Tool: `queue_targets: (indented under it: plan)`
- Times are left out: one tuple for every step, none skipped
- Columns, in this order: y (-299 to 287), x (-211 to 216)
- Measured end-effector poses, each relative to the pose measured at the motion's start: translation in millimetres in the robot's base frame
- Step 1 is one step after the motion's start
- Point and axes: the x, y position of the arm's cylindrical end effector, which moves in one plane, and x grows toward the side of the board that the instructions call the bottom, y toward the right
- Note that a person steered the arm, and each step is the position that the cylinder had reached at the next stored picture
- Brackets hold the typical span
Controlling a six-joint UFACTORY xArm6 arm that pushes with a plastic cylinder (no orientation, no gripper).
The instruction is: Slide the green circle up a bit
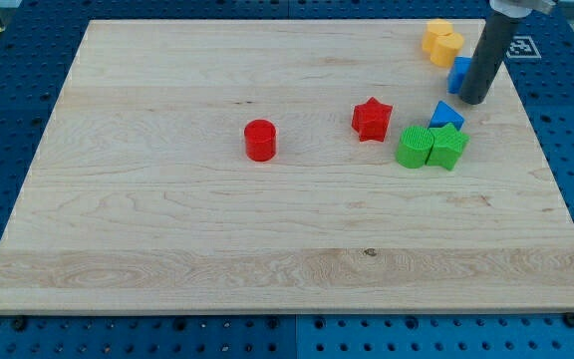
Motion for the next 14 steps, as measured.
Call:
queue_targets:
  plan:
    - [0,-9]
    - [0,-22]
    - [0,-29]
    - [2,-18]
    - [2,25]
    - [2,71]
    - [4,114]
    - [-22,157]
    - [-69,164]
    - [-90,156]
    - [-92,133]
    - [-92,105]
    - [-93,87]
    - [-93,66]
